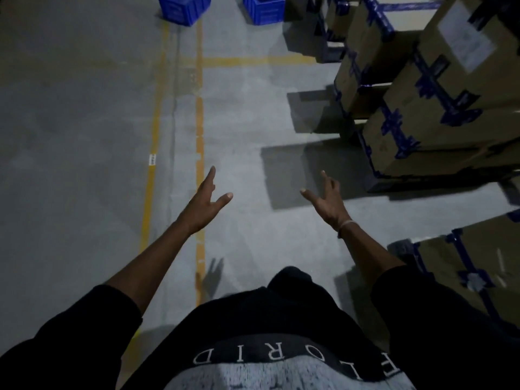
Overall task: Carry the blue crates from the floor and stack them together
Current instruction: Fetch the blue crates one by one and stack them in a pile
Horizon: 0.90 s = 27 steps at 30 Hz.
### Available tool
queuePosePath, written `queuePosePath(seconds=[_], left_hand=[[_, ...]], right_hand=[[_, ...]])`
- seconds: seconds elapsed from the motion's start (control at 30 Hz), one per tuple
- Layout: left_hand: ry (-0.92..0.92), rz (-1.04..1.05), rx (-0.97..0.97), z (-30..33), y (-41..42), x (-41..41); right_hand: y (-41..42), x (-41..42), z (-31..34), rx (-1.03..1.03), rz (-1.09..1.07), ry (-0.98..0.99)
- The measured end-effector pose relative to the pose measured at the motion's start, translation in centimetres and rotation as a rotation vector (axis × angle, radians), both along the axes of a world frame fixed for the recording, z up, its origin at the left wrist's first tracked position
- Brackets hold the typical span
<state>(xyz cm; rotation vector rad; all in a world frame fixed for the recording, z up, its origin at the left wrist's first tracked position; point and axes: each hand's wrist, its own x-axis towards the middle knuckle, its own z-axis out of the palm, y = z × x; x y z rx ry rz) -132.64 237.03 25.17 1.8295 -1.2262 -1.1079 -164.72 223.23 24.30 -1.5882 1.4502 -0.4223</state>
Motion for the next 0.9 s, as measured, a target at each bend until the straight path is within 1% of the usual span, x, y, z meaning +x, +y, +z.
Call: queuePosePath(seconds=[0.17,0.4,0.57,0.67,0.9], left_hand=[[-0.007,0.013,0.007,-0.8,-9.5,5.2],[-0.026,0.102,0.036,-2.0,-24.9,11.8],[-0.057,0.08,0.042,-0.5,-35.5,16.3],[-0.046,0.142,0.027,0.1,-41.8,19.2],[-0.025,0.176,0.016,-1.2,-54.8,26.7]], right_hand=[[-10.2,5.3,-0.7,0.009,0.016,-0.001],[-27.8,12.1,-1.8,0.028,0.05,-0.01],[-39.3,16.8,0.1,0.02,0.071,0.02],[-46.1,19.9,1.3,0.002,0.102,0.056],[-60.0,28.0,1.7,0.008,0.129,0.026]])
